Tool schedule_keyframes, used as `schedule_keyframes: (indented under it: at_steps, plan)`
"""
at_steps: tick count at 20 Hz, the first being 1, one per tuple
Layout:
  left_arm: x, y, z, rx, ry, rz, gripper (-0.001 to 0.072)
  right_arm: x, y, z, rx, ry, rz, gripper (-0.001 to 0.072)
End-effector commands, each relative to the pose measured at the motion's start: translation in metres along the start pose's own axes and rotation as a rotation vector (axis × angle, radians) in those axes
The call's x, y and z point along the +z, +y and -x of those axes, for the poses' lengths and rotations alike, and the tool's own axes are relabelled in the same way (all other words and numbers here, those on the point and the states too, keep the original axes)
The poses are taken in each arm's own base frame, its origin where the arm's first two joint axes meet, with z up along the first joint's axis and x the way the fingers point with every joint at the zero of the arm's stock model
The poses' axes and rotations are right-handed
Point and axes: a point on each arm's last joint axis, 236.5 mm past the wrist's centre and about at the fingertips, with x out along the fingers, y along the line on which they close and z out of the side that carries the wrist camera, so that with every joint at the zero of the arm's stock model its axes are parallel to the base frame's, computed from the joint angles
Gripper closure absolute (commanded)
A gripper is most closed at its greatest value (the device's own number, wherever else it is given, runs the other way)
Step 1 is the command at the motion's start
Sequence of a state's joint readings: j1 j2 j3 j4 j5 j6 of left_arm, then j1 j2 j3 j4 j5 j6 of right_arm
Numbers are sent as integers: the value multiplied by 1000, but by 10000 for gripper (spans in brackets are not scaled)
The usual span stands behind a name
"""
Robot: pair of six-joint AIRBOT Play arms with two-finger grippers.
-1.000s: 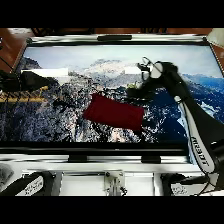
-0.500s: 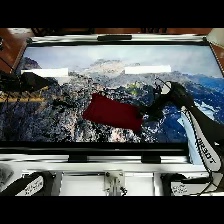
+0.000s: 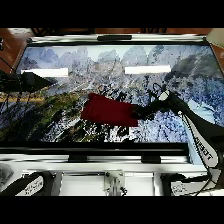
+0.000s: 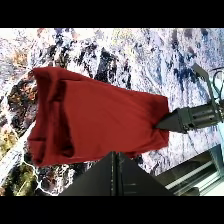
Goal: Fold the shirts.
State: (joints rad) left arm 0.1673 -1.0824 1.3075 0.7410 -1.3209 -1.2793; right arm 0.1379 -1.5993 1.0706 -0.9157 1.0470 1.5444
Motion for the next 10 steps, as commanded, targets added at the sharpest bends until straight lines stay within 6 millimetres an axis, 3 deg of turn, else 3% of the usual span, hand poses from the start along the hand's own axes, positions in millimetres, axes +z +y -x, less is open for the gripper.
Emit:
schedule_keyframes:
  at_steps: [1,3,5,8,10]
  plan:
    - [0,0,0,1,0,1,671,20,28,23,121,-63,105,643]
    - [0,0,0,0,1,1,671,41,29,68,122,-128,145,643]
    - [0,0,0,0,1,0,671,65,18,130,73,-238,165,643]
    - [0,0,0,0,1,0,671,84,-28,228,-71,-404,94,643]
    - [0,0,0,0,1,0,671,78,-61,281,-147,-467,34,643]
